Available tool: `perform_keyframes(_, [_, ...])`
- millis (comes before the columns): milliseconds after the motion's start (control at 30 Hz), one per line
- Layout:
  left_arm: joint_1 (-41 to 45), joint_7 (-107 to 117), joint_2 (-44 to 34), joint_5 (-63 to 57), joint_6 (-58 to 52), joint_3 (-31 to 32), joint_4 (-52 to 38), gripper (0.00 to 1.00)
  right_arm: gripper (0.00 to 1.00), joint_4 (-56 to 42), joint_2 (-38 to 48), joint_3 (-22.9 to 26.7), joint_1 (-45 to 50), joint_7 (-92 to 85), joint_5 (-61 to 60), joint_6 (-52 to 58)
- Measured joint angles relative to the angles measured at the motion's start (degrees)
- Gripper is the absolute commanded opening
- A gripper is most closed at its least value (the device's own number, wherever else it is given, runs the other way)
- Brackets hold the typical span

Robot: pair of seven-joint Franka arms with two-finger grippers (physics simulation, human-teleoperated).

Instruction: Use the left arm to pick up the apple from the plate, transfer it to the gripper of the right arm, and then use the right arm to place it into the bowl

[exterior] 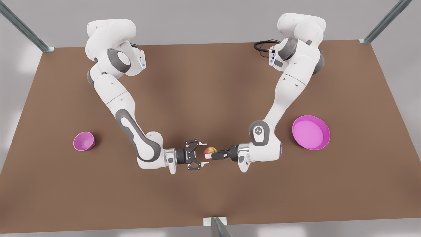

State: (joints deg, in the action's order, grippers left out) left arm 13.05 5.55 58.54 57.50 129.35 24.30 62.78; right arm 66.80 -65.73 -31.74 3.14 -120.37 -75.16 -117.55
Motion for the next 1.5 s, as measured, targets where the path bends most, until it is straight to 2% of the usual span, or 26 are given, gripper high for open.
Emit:
perform_keyframes(900, [0.58,1.12,0.61,0.02,1.43,0.01,-0.61,0.72,1.0,-2.15,-1.88,-2.76,2.49,-6.26,-2.05,-5.33])
perform_keyframes(933, [0.57,1.14,0.61,0.01,1.48,0.01,-0.61,0.72,0.94,-2.16,-1.92,-2.76,2.53,-6.35,-2.04,-5.46])
perform_keyframes(967, [0.57,1.16,0.58,0.02,1.51,0.01,-0.61,0.72,0.82,-2.17,-1.94,-2.76,2.55,-6.43,-2.02,-5.56])
perform_keyframes(1000, [0.58,1.16,0.56,0.04,1.54,0.01,-0.61,0.72,0.6,-2.18,-1.95,-2.79,2.56,-6.44,-1.91,-5.6])
perform_keyframes(1033, [0.58,1.15,0.54,0.06,1.57,0.01,-0.61,0.72,0.53,-2.19,-1.96,-2.81,2.56,-6.38,-1.71,-5.57])
perform_keyframes(1067, [0.58,1.14,0.52,0.09,1.58,0.01,-0.61,0.72,0.51,-2.19,-1.95,-2.82,2.57,-6.37,-1.64,-5.59])
perform_keyframes(1300, [0.58,1.07,0.5,0.21,1.69,0.03,-0.62,0.72,0.51,-2.16,-1.97,-2.92,2.46,-6.58,-1.68,-5.83])
perform_keyframes(1333, [0.58,1.06,0.51,0.24,1.7,0.03,-0.62,0.79,0.51,-2.16,-1.97,-2.92,2.44,-6.61,-1.67,-5.85])
perform_keyframes(1367, [0.61,0.85,0.51,0.52,1.72,0.02,-0.62,0.94,0.51,-2.17,-1.96,-2.92,2.43,-6.63,-1.67,-5.86])
perform_keyframes(1400, [0.61,0.52,0.52,0.89,1.73,0.02,-0.62,1.0,0.51,-2.17,-1.96,-2.92,2.42,-6.66,-1.68,-5.87])
perform_keyframes(1500, [0.67,0.09,0.47,1.0,1.77,0.01,-0.62,1.0,0.51,-2.18,-1.96,-2.93,2.4,-6.77,-1.76,-5.9])
